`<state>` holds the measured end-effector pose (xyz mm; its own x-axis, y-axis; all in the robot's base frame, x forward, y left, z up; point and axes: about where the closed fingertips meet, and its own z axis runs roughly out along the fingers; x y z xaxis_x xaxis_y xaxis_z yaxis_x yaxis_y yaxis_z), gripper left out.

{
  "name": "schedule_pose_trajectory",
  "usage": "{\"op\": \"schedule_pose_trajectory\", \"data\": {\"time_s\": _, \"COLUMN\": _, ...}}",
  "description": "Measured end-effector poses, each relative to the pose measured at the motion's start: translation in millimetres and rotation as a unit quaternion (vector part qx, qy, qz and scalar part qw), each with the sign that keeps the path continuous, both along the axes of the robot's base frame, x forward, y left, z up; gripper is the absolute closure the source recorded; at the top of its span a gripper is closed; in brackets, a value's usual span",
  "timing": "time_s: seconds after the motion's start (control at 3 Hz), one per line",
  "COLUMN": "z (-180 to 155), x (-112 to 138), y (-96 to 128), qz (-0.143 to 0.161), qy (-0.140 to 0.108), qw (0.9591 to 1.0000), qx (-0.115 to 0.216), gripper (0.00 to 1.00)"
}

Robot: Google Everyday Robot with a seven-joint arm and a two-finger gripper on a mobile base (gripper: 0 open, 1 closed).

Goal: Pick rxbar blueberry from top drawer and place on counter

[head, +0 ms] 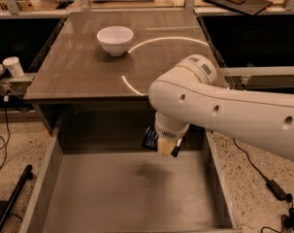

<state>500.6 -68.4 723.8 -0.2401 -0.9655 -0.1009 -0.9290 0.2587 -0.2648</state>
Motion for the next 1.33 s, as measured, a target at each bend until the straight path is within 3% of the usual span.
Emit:
{"op": "schedule_pose_trajectory", "data": {"time_s": 0.67, "z": 11, "x": 12, "y": -29, "qz": -0.037, "qy": -0.013, "qw": 0.999, "qx": -0.022, "gripper": 1.0}}
{"op": "schedule_pose_trajectory", "data": {"time_s": 1.0, "z": 33, "x": 6, "y": -56, "qz": -0.076, "qy": -0.031, "qw": 0.9959, "qx": -0.039, "gripper": 1.0}}
{"op": "schedule_pose_trajectory", "data": {"time_s": 1.33, "z": 44, "x": 0, "y": -66, "qz": -0.091, "qy": -0.035, "qw": 0.9942, "qx": -0.046, "gripper": 1.0}}
